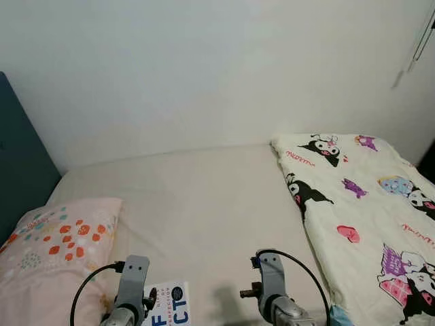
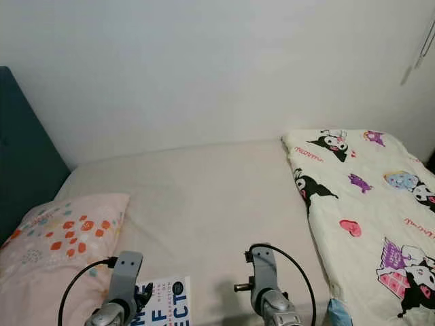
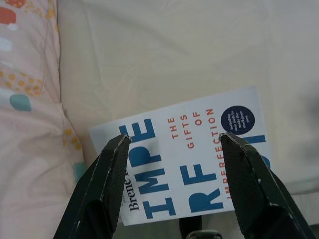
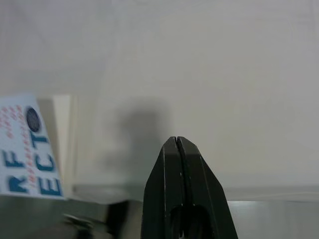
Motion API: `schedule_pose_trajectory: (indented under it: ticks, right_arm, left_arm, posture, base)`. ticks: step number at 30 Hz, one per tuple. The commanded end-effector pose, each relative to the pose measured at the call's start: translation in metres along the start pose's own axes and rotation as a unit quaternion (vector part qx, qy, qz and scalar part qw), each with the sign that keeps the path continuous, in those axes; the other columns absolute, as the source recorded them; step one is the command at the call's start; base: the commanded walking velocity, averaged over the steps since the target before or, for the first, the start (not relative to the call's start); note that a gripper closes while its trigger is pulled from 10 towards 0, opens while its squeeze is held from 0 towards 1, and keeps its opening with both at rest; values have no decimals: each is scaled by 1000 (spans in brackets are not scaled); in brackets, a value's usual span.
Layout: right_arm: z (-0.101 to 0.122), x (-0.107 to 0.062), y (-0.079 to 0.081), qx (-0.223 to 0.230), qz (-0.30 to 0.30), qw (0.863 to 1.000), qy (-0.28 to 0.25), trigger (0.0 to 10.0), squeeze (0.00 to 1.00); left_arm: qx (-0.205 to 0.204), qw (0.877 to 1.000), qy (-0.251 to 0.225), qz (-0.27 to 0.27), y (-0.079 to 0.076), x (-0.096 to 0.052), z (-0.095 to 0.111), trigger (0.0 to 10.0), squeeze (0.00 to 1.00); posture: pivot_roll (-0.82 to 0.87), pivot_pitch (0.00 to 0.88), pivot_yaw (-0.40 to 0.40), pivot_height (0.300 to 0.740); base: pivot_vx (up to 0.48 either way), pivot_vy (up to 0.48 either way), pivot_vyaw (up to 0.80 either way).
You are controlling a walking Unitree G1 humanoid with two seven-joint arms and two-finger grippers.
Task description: Clean up the room
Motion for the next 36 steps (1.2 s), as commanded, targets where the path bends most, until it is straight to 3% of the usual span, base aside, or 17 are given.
schedule_pose_trajectory:
  ticks: [1, 10, 21, 36]
  right_arm:
    - [5, 1, -1, 18, -1, 1000, -10, 10000, 0]
    - [9, 1, 11, -9, 23, 999, -30, 10000, 0]
    - [1, -1, 10, 21, 7, 999, -27, 10000, 0]
    - [-3, -3, 16, 14, 15, 999, -31, 10000, 0]
  left_arm:
    - [9, 1000, 3, 9, 6, -1, -3, 10000, 0]
    - [14, 1000, -1, 0, 4, -4, -8, 10000, 0]
    - [14, 1000, -4, -3, 6, -11, -16, 10000, 0]
    - [9, 1000, -5, -11, 0, -13, -21, 10000, 0]
  posture:
    - [22, 0, -2, 740]
    - [32, 0, 6, 740]
    - [54, 0, -10, 740]
    - [56, 0, -12, 740]
  base:
    - [0, 0, 0]
    - [0, 0, 0]
    - [0, 0, 0]
    - [0, 0, 0]
Point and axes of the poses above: a point about 5 cm out from each wrist's last joint towards the gripper, its own x axis pointing out of the wrist towards the gripper, its own z axis along the axis of the wrist's last joint, y = z × x, the point moved 6 cm from there along x, pointing out of the wrist towards the gripper, and after that the axes turned 14 degrees about -x, right-handed, at the moved point
